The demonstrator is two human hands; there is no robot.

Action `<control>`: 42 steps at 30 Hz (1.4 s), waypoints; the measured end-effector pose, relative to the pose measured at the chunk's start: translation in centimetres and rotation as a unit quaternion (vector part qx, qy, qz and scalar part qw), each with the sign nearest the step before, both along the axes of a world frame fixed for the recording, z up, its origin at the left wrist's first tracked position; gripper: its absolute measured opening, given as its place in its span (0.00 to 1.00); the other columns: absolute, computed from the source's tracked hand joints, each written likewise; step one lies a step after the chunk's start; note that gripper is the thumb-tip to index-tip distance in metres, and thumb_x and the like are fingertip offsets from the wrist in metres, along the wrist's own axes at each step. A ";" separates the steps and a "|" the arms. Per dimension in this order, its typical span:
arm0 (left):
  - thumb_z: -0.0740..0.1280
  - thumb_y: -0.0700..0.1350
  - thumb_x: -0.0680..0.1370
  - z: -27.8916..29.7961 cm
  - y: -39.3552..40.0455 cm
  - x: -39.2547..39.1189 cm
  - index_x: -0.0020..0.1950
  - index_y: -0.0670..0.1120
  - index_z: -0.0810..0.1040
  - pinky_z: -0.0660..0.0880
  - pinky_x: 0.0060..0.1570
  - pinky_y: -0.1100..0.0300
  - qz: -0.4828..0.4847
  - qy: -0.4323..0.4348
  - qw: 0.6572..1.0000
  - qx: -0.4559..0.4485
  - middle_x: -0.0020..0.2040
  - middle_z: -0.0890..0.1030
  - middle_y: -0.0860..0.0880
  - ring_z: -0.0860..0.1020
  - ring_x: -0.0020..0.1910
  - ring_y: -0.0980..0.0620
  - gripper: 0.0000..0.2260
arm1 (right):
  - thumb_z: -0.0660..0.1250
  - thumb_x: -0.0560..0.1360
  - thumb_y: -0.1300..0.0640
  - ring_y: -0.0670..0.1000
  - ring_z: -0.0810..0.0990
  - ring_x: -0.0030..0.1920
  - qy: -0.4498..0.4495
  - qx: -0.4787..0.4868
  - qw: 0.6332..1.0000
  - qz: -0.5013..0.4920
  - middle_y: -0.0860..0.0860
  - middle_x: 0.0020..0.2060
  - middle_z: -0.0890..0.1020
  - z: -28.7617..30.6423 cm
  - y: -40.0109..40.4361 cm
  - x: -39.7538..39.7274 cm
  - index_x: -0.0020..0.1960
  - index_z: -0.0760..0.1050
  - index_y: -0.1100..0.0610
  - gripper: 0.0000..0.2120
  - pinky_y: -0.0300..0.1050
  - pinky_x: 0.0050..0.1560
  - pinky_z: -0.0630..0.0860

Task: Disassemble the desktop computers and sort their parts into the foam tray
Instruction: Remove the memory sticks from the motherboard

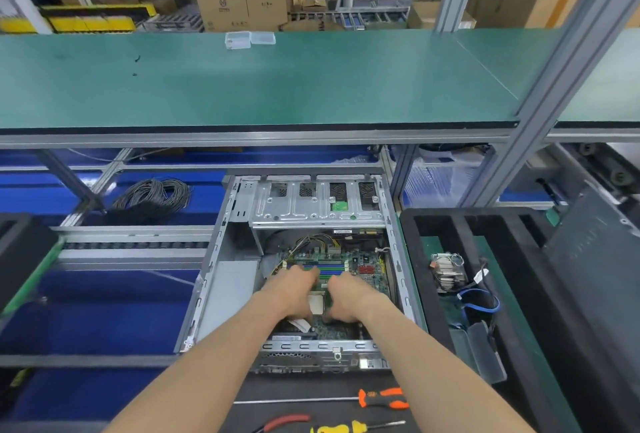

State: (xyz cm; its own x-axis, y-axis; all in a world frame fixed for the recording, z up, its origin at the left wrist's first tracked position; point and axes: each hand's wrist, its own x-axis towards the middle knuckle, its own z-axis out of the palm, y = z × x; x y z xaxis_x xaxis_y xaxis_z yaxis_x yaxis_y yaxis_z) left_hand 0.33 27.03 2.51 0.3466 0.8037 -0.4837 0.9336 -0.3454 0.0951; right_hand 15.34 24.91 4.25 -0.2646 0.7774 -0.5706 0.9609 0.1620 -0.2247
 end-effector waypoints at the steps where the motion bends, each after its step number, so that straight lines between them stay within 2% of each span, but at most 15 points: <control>1: 0.82 0.58 0.62 -0.2 0.1 0.0 0.62 0.49 0.71 0.79 0.52 0.45 -0.007 0.001 1.000 0.002 0.58 0.77 0.46 0.78 0.55 0.41 0.35 | 0.75 0.74 0.46 0.59 0.80 0.52 -0.004 -0.002 1.000 0.005 0.57 0.55 0.79 -0.2 0.2 -0.1 0.57 0.75 0.60 0.21 0.51 0.52 0.78; 13: 0.80 0.56 0.65 -0.5 0.5 0.3 0.61 0.47 0.76 0.79 0.52 0.45 -0.047 -0.017 0.999 0.017 0.57 0.77 0.46 0.79 0.55 0.40 0.29 | 0.74 0.73 0.45 0.62 0.76 0.60 -0.020 0.001 1.000 0.019 0.59 0.61 0.76 -1.0 0.6 -0.5 0.64 0.73 0.59 0.26 0.54 0.57 0.76; 25: 0.79 0.56 0.64 -0.8 0.4 0.2 0.63 0.47 0.74 0.80 0.49 0.44 -0.053 -0.006 0.998 0.025 0.58 0.76 0.46 0.79 0.56 0.40 0.32 | 0.72 0.71 0.39 0.61 0.77 0.58 -0.022 0.007 0.999 0.026 0.58 0.56 0.78 -1.2 0.4 -0.7 0.65 0.73 0.59 0.31 0.52 0.53 0.77; 27: 0.78 0.56 0.65 -0.7 0.4 0.2 0.64 0.47 0.74 0.80 0.50 0.43 -0.056 -0.003 0.998 0.025 0.59 0.76 0.45 0.79 0.56 0.39 0.31 | 0.71 0.72 0.39 0.61 0.78 0.55 -0.011 0.005 1.000 0.021 0.58 0.55 0.78 -1.0 0.3 -0.5 0.62 0.74 0.59 0.29 0.51 0.50 0.76; 30: 0.77 0.54 0.67 -0.7 0.3 0.2 0.64 0.47 0.73 0.80 0.51 0.42 -0.055 0.000 0.998 0.025 0.59 0.76 0.45 0.79 0.56 0.38 0.29 | 0.67 0.74 0.41 0.58 0.75 0.45 0.007 0.017 1.000 0.018 0.56 0.47 0.77 -0.4 0.3 -0.1 0.52 0.73 0.56 0.19 0.47 0.43 0.72; 33: 0.76 0.53 0.68 -0.5 0.3 0.2 0.64 0.47 0.73 0.80 0.50 0.43 -0.049 0.001 0.999 0.019 0.59 0.76 0.45 0.79 0.56 0.39 0.28 | 0.64 0.76 0.45 0.58 0.74 0.42 0.019 0.047 0.999 0.013 0.53 0.38 0.73 0.3 0.2 0.0 0.43 0.70 0.57 0.15 0.47 0.41 0.70; 35: 0.76 0.53 0.68 -0.4 0.3 0.2 0.63 0.47 0.73 0.80 0.49 0.44 -0.048 0.003 0.999 0.019 0.59 0.76 0.45 0.79 0.56 0.39 0.27 | 0.63 0.76 0.49 0.59 0.75 0.42 0.025 0.071 0.997 0.009 0.52 0.36 0.71 0.5 0.1 0.1 0.43 0.70 0.57 0.11 0.48 0.41 0.69; 38: 0.78 0.56 0.67 -0.4 0.3 0.2 0.63 0.48 0.73 0.79 0.51 0.44 -0.046 0.012 0.999 0.014 0.59 0.76 0.47 0.79 0.57 0.41 0.29 | 0.59 0.79 0.53 0.62 0.79 0.48 0.040 0.113 0.993 -0.008 0.56 0.43 0.76 0.5 0.2 0.4 0.48 0.71 0.57 0.08 0.48 0.42 0.70; 40: 0.79 0.57 0.66 -0.3 0.3 0.3 0.64 0.48 0.73 0.79 0.52 0.43 -0.047 0.017 0.999 0.010 0.59 0.75 0.47 0.78 0.57 0.41 0.31 | 0.57 0.82 0.51 0.63 0.80 0.52 0.044 0.132 0.990 -0.024 0.59 0.50 0.79 0.3 0.3 0.6 0.52 0.73 0.59 0.12 0.50 0.44 0.70; 42: 0.79 0.58 0.66 -0.4 0.4 0.3 0.64 0.48 0.73 0.79 0.53 0.44 -0.043 0.014 0.999 0.010 0.59 0.75 0.47 0.78 0.58 0.41 0.32 | 0.56 0.83 0.49 0.63 0.80 0.54 0.043 0.140 0.988 -0.040 0.60 0.53 0.79 0.1 0.4 0.7 0.56 0.75 0.60 0.15 0.51 0.46 0.71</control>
